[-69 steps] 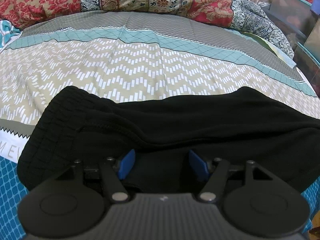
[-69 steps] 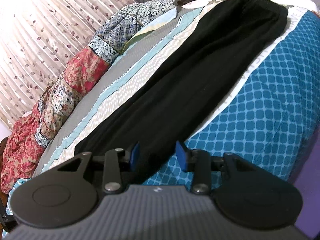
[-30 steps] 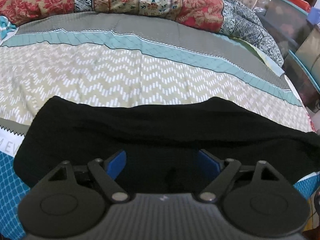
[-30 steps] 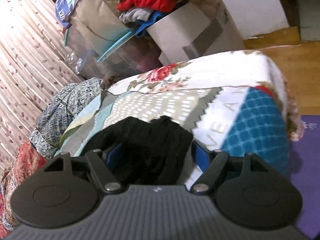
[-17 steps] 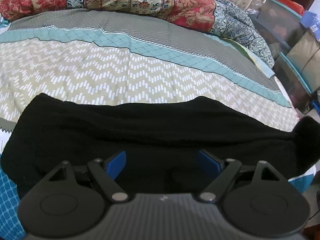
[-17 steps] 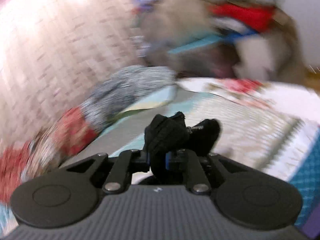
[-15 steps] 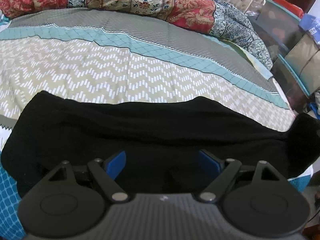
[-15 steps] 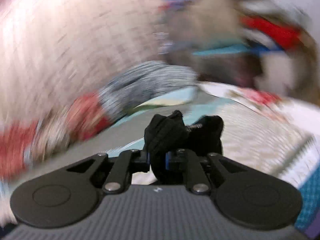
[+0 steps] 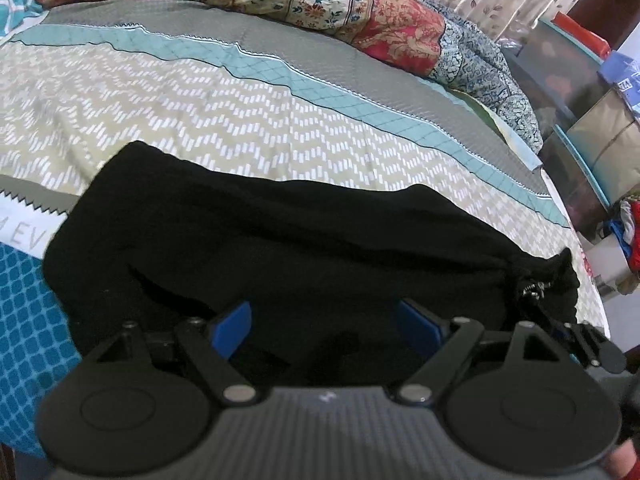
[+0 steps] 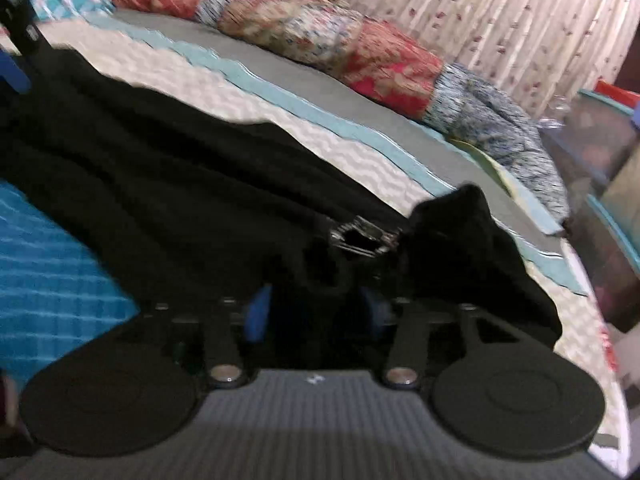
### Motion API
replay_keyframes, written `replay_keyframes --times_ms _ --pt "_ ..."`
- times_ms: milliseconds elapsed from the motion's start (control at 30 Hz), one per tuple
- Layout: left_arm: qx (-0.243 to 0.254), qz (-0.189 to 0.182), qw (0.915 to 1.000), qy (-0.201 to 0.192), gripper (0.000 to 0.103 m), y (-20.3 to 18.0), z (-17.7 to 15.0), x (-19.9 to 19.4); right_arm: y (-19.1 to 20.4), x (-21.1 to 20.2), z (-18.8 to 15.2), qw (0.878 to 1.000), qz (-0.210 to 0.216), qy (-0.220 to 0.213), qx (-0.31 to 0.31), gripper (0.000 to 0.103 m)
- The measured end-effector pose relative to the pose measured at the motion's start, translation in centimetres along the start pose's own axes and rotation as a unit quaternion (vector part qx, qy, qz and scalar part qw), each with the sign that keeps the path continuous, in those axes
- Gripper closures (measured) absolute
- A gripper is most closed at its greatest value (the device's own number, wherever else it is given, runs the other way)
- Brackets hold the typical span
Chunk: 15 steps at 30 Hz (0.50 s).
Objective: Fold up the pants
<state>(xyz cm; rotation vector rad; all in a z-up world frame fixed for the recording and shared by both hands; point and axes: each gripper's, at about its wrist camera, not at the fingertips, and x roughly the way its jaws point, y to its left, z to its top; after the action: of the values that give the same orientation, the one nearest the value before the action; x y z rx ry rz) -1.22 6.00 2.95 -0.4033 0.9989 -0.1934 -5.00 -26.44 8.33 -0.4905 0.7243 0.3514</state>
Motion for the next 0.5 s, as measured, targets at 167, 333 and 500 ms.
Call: replay_keyframes --times_ms 167,333,500 --pt "-0.01 -0.003 0.9999 -0.007 0.02 1.2 -0.3 -0.9 -3.5 -3.8 1.5 0.994 0.01 -0.067 0.089 0.048" --pt "-0.022 0.012 0.9993 -0.028 0.019 2.9 -0.3 -2.6 -9.1 -0.9 1.3 0.965 -0.067 -0.058 0.249 0.067" --pt "-0.058 0.039 0.9958 -0.058 0.013 5.8 -0.3 -5.1 -8.7 5.9 0.8 0.95 -0.035 0.008 0.31 0.075"
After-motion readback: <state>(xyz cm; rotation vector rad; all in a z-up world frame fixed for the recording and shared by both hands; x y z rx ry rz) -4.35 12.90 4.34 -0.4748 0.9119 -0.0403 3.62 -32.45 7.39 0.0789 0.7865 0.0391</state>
